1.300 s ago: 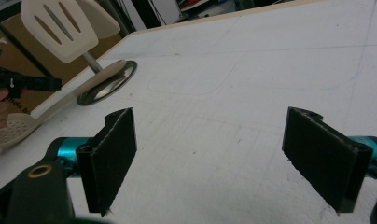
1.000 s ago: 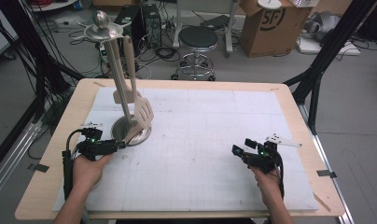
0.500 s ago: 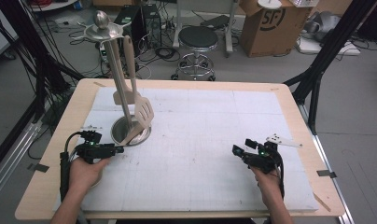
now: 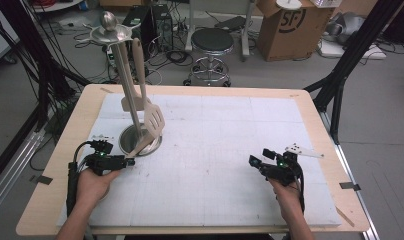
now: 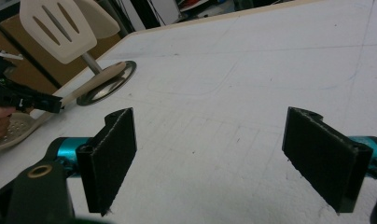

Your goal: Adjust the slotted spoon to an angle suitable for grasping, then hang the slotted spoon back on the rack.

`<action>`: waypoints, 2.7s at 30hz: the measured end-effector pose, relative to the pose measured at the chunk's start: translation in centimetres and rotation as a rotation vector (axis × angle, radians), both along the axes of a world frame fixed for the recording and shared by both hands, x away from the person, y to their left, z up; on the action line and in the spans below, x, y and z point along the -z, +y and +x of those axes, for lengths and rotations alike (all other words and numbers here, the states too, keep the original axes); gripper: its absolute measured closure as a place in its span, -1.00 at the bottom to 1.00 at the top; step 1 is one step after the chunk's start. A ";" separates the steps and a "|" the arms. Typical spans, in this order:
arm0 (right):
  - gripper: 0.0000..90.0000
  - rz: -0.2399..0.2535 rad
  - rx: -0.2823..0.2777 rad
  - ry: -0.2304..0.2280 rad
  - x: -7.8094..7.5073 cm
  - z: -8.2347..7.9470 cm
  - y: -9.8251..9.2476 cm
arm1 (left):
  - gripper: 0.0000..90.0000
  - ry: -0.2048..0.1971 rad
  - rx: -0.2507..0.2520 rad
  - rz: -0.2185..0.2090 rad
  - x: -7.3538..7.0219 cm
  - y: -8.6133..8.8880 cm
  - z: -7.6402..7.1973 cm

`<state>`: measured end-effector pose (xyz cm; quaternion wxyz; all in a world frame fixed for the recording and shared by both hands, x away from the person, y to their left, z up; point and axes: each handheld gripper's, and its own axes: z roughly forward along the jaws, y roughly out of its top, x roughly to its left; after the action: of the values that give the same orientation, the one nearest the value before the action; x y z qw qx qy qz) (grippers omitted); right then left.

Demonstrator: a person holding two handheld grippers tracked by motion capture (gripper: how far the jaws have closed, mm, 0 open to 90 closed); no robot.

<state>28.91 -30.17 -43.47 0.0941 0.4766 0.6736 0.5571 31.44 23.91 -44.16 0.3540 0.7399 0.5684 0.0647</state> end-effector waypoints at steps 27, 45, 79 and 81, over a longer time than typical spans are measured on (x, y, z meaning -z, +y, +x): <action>-0.63 0.002 0.002 -0.012 -0.1 0.0 -0.1 | 0.56 -0.111 0.021 0.192 0.5 -1.3 -0.9; -0.63 0.003 0.009 -0.004 0.0 0.0 -0.2 | 0.73 -0.133 0.054 -0.031 -0.7 0.4 -4.7; -0.63 0.009 0.013 -0.010 -0.1 -0.1 -0.4 | 0.73 -0.734 -0.033 -0.402 -10.8 2.2 -9.0; -0.63 0.010 0.012 -0.007 -0.1 -0.1 -0.5 | 0.73 -0.749 -0.036 -0.410 -11.5 2.4 -8.6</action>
<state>28.85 -30.65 -43.37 0.0975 0.4792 0.6676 0.5615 22.85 26.27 -32.65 0.6746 0.5695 0.4147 0.2205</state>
